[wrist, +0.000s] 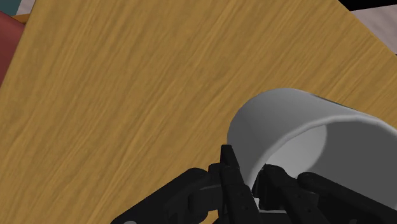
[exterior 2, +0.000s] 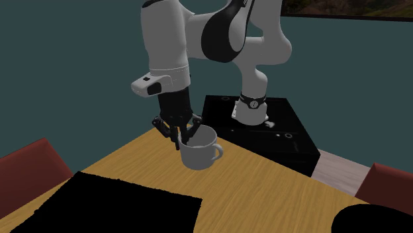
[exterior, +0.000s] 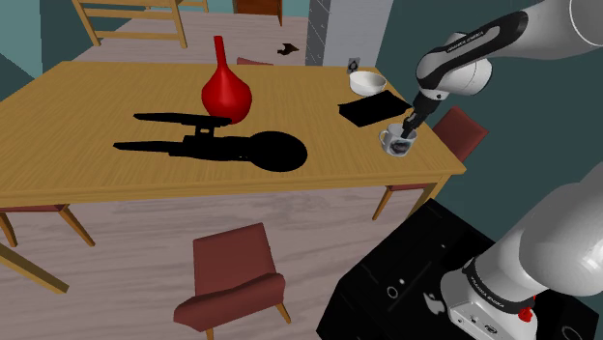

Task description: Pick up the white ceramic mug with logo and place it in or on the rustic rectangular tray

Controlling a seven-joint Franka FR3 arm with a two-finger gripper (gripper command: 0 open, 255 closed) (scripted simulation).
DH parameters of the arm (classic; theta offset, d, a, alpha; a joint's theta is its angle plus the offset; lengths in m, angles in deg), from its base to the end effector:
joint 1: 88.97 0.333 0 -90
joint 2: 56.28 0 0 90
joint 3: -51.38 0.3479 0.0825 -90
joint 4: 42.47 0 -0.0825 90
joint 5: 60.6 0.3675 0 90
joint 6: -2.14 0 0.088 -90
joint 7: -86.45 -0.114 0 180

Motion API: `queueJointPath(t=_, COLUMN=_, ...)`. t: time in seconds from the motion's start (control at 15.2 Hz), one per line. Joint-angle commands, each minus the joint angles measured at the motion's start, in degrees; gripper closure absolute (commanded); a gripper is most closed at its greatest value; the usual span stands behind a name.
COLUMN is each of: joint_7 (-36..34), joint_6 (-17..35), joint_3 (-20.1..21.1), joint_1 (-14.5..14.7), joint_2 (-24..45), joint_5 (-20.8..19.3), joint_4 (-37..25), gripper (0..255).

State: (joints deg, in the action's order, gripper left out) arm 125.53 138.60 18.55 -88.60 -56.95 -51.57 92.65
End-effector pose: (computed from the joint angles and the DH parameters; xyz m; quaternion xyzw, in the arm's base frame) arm 0.4151 -0.2616 0.3718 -0.9982 -0.0014 -0.0474 0.0378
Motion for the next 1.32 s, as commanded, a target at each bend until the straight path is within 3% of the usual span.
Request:
queueJointPath(t=0.0, joint_7=0.0, joint_6=0.0, joint_3=0.0, joint_1=0.0, joint_2=0.0, joint_5=0.0, joint_4=0.0, gripper=255)
queueJointPath(t=1.25, joint_7=-6.1, joint_6=-12.9, joint_3=1.1, joint_1=-0.6, joint_2=-8.4, joint_5=-6.9, joint_4=-6.1, gripper=255)
